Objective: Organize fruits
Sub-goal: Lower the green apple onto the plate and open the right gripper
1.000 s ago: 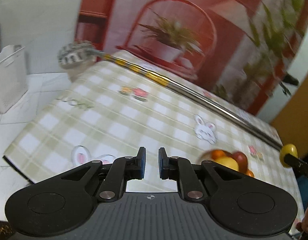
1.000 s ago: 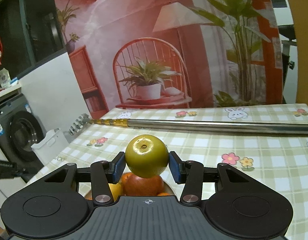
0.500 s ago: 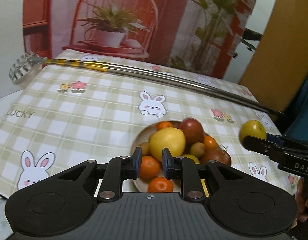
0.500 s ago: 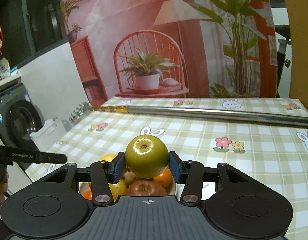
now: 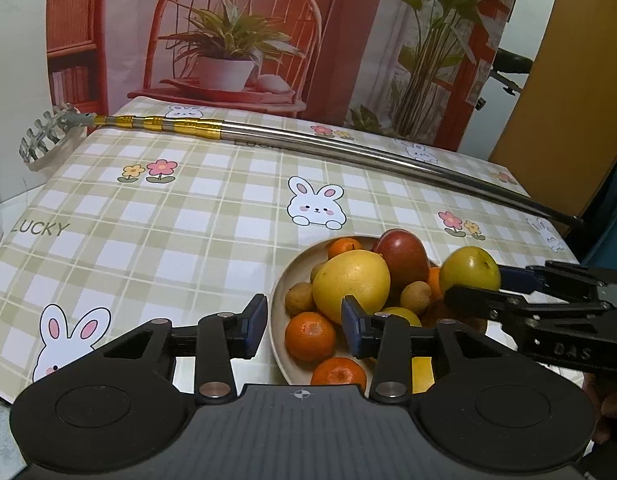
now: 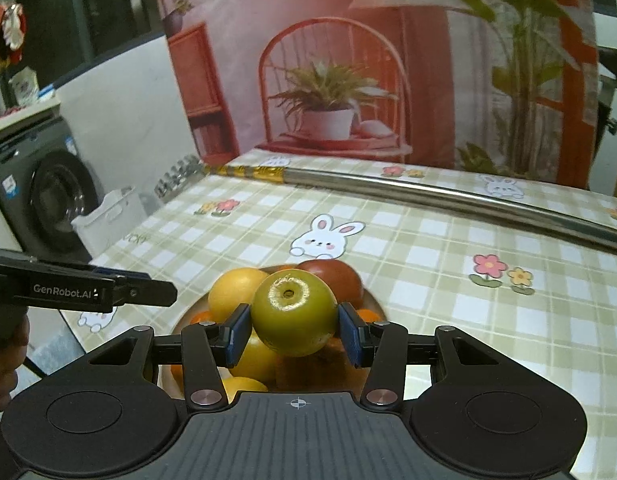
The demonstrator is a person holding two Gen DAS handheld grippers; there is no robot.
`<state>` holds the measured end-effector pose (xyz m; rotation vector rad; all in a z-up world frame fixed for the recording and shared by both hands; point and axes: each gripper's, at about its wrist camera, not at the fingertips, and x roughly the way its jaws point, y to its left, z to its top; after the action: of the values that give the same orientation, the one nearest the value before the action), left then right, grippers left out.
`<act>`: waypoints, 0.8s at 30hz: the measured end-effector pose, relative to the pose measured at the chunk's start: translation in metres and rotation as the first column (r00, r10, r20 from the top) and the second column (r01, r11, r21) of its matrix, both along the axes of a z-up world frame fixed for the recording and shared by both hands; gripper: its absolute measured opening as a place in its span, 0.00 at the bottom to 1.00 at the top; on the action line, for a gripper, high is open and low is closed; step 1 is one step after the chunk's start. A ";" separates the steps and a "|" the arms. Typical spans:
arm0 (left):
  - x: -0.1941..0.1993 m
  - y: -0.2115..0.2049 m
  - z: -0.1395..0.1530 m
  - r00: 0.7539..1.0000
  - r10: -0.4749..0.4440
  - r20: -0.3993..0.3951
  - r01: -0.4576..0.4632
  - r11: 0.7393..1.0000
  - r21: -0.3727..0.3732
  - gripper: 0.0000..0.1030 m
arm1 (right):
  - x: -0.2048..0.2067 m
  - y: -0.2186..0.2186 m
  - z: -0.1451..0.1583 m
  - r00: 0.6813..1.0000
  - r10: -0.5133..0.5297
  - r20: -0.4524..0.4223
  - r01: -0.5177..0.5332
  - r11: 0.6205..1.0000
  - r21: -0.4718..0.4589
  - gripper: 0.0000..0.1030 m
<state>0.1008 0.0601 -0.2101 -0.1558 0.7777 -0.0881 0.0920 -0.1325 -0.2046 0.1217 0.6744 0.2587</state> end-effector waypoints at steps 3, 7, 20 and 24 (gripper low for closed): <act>0.000 0.000 0.001 1.000 0.001 0.007 -0.001 1.000 0.007 0.43 | 0.009 0.005 -0.003 1.000 0.008 -0.006 -0.008 1.000 -0.022 0.42; 0.001 0.000 0.001 1.000 0.003 0.016 -0.004 1.000 0.014 0.45 | 0.019 0.005 -0.007 1.000 0.011 -0.015 -0.011 1.000 -0.016 0.42; -0.001 -0.005 0.009 0.999 0.003 0.051 -0.006 0.998 0.067 0.56 | 0.033 0.019 -0.007 0.998 0.068 -0.004 -0.068 0.996 -0.057 0.51; -0.006 -0.009 0.027 0.994 -0.010 0.112 -0.002 0.994 0.108 0.73 | 0.026 0.012 0.007 0.999 0.037 0.026 -0.035 0.997 -0.064 0.60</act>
<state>0.0951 0.0515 -0.1832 -0.0459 0.6690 -0.0575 0.1185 -0.1200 -0.1977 0.0448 0.6573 0.2728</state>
